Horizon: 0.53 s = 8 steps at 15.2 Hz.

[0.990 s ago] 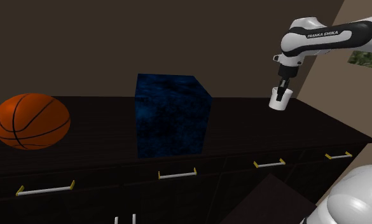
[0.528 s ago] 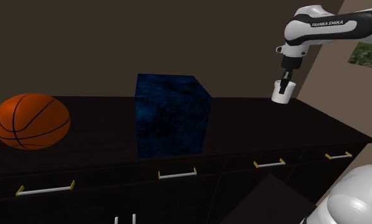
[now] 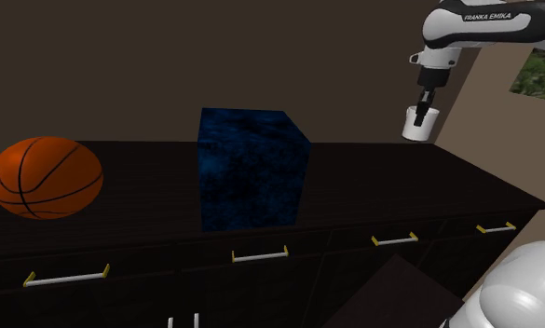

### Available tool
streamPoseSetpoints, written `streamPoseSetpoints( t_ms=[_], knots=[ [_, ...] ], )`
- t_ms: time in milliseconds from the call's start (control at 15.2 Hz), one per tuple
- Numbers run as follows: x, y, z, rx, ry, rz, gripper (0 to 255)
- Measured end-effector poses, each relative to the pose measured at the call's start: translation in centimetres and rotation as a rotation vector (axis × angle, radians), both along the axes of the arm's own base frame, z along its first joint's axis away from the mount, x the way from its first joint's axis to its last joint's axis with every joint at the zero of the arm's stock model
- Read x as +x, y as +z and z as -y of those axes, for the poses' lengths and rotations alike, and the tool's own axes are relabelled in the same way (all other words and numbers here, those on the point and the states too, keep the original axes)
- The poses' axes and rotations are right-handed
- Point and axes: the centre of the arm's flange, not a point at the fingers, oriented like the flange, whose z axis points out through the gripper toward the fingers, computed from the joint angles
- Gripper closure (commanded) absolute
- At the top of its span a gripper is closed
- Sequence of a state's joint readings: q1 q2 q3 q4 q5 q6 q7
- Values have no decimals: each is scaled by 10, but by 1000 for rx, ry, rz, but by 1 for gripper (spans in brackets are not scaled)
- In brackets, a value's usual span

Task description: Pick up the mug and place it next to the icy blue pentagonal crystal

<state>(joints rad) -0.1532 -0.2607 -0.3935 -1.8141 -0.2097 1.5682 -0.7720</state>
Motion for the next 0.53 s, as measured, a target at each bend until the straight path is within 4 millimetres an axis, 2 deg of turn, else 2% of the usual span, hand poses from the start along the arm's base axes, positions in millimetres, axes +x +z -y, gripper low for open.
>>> streamPoseSetpoints(
  t_ms=[528],
  knots=[
    [1,42,-1,0,0,0,255]
  ],
)
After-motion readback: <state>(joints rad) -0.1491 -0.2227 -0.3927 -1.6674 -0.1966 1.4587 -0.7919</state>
